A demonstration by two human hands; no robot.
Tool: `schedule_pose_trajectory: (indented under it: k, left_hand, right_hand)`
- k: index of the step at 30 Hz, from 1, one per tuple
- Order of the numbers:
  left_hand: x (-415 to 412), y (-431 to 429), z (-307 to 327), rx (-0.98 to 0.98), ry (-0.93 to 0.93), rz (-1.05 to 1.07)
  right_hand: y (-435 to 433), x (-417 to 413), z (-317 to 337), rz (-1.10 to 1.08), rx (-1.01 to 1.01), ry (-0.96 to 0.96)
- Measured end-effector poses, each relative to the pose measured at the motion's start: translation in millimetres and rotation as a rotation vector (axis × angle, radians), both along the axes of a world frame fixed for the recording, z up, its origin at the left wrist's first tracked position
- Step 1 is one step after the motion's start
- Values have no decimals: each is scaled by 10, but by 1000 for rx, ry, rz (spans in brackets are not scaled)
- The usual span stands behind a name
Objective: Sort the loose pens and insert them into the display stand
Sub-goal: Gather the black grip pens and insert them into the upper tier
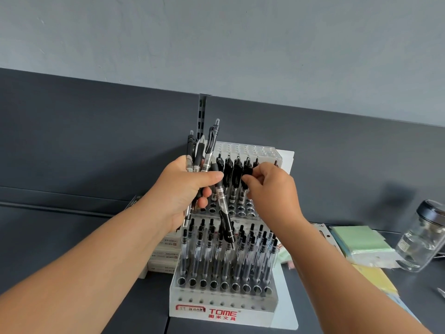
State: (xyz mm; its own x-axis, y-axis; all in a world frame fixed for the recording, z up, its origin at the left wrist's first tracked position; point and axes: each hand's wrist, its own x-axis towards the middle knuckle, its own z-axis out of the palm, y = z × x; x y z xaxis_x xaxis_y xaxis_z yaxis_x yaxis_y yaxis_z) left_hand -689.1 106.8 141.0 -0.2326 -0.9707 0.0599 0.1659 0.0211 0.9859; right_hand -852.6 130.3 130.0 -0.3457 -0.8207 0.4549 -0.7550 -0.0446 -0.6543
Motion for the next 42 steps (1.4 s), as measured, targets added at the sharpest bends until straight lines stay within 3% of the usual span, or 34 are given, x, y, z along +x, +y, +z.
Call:
schedule_pose_trajectory:
  k: [4,8,11,14,20,24,30,37,42]
  left_hand:
    - [8,33,49,22,70,49]
    - [9,45,95,39,183,120]
    - [-9,48,110,38,256,162]
    - [-39,57,102,49,281,171]
    - [-10,107,22,67,139,153]
    - [-20,165,-8,66,58,88]
    - [-39,202,-51,52,-16,51]
    - [-42,206,-95,27,-54,26]
    - [-52,198,-103,30,-41,5]
  right_hand:
    - [109,17,-25,-10,-46,-35]
    - [392,103,-43,124,-164,-250]
    - [540,185,-89,404,3,-364]
    - [551,193,-113,464,30,-420]
    - [574,-42,58,427,-105,-823]
    - [516,-213,209,376,-221,-903]
    - [354,-355,329,245,-309,-878]
    - [212,-347,332,130,-350,-452]
    - [105,-268,227,96,-277,-298]
